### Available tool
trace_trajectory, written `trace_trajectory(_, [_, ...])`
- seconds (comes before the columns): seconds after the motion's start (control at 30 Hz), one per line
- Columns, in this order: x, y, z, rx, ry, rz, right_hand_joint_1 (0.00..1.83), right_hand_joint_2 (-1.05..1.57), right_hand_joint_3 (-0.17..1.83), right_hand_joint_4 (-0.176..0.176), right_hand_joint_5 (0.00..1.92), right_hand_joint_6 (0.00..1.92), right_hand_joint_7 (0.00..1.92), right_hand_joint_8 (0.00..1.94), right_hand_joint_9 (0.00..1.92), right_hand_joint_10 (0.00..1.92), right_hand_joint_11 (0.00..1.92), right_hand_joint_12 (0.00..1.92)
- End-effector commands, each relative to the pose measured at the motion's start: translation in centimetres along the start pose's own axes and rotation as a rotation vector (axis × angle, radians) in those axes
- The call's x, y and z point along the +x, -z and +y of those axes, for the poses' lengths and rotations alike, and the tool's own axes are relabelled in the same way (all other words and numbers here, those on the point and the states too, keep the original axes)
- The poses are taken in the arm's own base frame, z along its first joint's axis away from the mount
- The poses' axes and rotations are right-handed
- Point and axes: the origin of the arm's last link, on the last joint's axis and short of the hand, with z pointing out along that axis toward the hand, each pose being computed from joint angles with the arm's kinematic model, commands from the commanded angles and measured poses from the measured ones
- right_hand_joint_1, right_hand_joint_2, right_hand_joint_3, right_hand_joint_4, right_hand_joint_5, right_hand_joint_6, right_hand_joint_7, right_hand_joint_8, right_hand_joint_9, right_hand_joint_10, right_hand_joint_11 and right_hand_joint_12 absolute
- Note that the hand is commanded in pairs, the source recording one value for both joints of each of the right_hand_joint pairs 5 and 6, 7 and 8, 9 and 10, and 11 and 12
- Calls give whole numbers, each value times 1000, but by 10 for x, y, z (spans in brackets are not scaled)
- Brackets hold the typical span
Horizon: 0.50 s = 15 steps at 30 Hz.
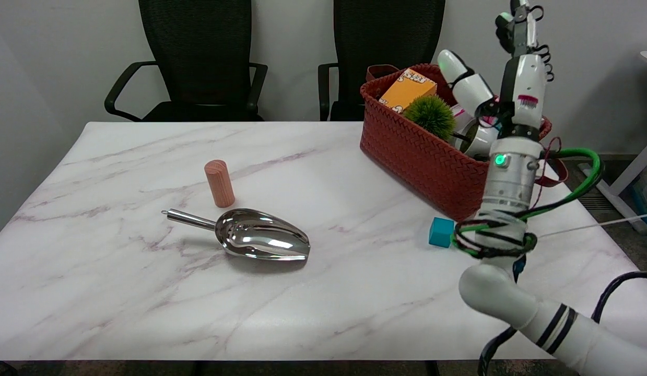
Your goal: Place the pink gum jar into the brown storage basket.
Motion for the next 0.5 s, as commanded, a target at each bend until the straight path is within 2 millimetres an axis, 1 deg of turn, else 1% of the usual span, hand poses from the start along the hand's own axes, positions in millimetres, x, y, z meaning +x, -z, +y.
trace_trajectory(0.03, [-5, 87, -39, 109, -317, -115, 776, 1062, -175, 0, 172, 172, 375, 375, 399, 399, 410, 410])
trace_trajectory(0.27, [-7, 98, -43, 124, -342, -90, 755, 1121, -175, 0, 174, 174, 384, 384, 403, 403, 410, 410])
trace_trajectory(0.5, [-7, 98, -44, 125, -346, -90, 765, 1125, -175, 0, 165, 165, 380, 380, 398, 398, 408, 408])
